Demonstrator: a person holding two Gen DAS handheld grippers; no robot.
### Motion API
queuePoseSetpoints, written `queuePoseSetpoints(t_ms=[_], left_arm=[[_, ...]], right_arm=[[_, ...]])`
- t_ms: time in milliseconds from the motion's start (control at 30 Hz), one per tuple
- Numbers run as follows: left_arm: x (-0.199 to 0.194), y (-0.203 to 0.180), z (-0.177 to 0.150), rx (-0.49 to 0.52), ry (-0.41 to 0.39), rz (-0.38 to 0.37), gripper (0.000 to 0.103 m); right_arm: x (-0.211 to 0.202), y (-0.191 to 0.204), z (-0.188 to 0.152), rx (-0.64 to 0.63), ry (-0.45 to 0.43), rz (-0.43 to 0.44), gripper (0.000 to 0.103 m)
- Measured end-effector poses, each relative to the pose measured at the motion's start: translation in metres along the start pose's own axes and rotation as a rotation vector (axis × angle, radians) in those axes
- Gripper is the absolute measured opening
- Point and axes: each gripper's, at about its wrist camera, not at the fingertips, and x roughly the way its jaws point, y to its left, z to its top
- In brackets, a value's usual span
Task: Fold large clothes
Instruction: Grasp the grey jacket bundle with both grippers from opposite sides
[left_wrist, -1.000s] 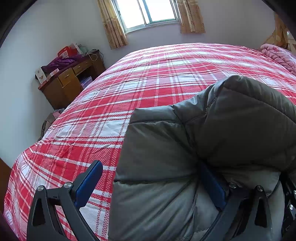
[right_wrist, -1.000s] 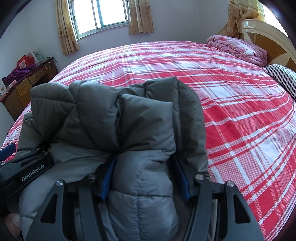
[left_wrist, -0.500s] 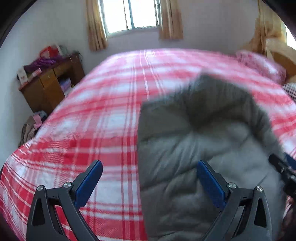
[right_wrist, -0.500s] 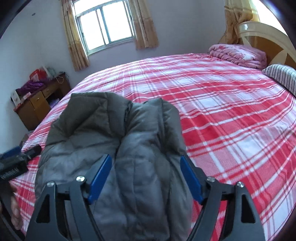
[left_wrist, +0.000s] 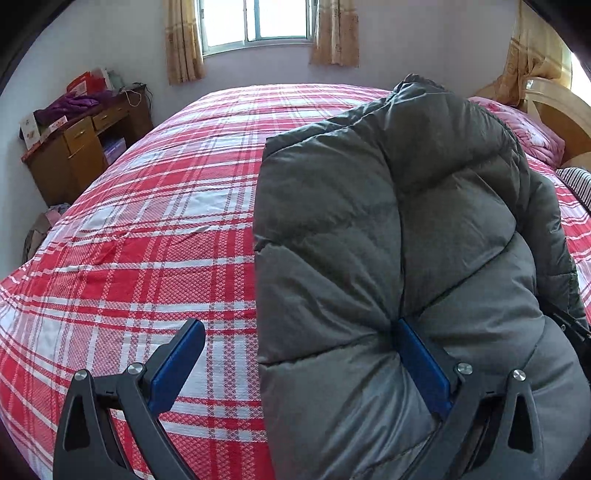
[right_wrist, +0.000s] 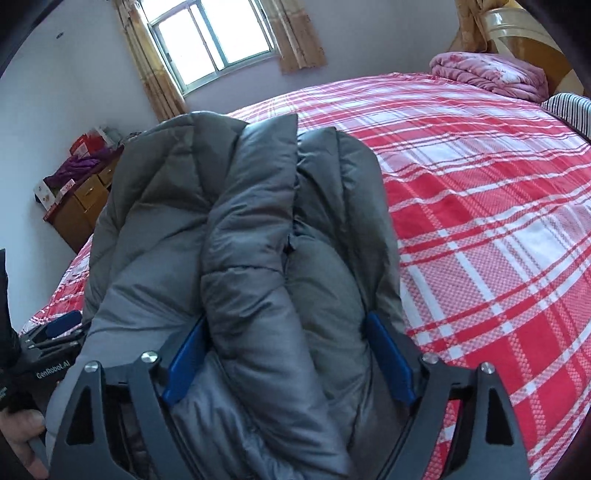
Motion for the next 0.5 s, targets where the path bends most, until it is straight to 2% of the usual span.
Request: queuePoseSetpoints(t_ms=[100,200,267,333,433,500], left_arm=[[-0.002,-0.007,-0.001,0.018,-0.015,0.021,0.102],[-0.003,-0.01,-0.001,0.022,-0.016,0.028,0.102],[-0.004,-0.011,-0.001,0.024,-0.022,0.028,0.102],[-0.004,-0.01,-0.001,0.021,-0.02,0.026,0.102],[-0.001,-0.012,-0.001,0.018,-0.017,0.02,0.102],[0.0,-0.011,0.0,0.019,-0.018,0.009,0.102]], right_arm=[[-0.001,-0.005,0.0,0.017,0.002,0.045,0.083],[-0.002,-0.003,-0.001,0.012,-0.005,0.037,0.078],[-0.007,0.002,-0.004,-0.008,-0.035,0.027,0.07],[-0.006,0.003,-0.006,-0.017,-0.033,0.019,0.071],[0.002,-0.003,-0.003,0.021,-0.001,0.038,0.083],[0.003,-0.002,-0.001,0.019,0.013,0.047,0.083]])
